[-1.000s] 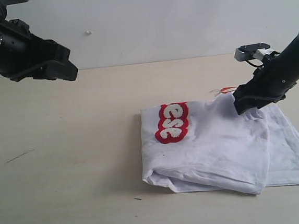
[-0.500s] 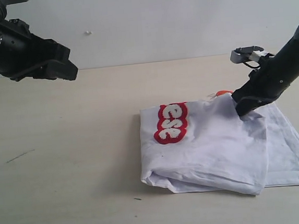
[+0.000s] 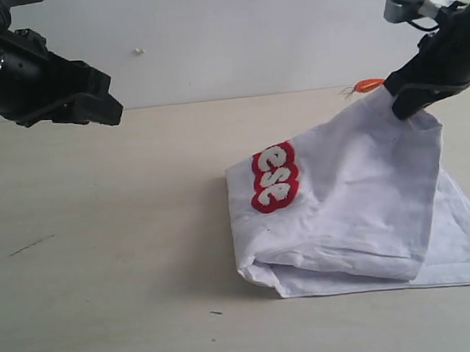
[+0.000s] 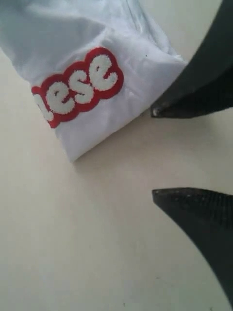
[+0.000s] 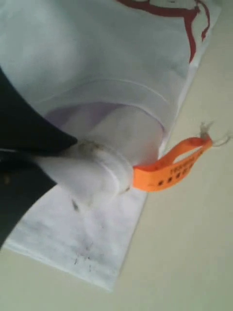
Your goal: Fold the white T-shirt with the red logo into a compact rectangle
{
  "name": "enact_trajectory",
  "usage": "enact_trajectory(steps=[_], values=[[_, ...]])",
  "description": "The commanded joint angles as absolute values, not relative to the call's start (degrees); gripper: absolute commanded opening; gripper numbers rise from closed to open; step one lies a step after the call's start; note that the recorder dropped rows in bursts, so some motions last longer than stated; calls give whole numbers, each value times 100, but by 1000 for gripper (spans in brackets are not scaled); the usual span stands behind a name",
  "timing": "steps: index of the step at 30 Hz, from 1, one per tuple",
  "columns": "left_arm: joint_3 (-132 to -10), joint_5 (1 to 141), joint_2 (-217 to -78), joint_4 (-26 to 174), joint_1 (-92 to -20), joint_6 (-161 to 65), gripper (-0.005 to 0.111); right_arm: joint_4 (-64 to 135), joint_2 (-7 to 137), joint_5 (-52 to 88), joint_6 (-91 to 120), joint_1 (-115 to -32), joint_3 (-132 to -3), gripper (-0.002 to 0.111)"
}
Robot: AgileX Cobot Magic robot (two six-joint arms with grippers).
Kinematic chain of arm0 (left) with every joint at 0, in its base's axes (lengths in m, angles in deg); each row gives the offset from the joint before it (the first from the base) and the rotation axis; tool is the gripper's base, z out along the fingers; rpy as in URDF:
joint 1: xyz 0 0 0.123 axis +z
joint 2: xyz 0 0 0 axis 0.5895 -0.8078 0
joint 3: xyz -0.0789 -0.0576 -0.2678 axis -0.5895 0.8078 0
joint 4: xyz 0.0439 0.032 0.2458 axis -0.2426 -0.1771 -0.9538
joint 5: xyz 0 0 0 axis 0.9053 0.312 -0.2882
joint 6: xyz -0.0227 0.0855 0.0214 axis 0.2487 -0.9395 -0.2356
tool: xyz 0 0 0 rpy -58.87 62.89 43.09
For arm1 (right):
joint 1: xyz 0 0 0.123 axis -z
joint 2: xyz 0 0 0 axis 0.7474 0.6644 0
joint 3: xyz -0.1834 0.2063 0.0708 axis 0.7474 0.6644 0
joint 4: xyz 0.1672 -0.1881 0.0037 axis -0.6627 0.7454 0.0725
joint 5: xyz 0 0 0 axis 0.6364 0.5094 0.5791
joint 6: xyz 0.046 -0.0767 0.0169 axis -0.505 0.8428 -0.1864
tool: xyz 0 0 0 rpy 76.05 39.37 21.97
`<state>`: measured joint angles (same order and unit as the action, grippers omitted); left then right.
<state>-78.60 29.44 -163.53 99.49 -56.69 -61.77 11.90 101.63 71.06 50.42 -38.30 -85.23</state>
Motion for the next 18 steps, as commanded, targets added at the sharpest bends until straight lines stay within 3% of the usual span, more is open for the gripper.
enact_trajectory(steps=[1,18], values=[[-7838,3055,-16338,10027,-5688,-6177,45,1661,9787,7044,4487,-3841,-8577,0],[-7838,2710,-16614,11087,-5688,-7367,45,2941,9227,7846,2895,-3972,-8976,0]])
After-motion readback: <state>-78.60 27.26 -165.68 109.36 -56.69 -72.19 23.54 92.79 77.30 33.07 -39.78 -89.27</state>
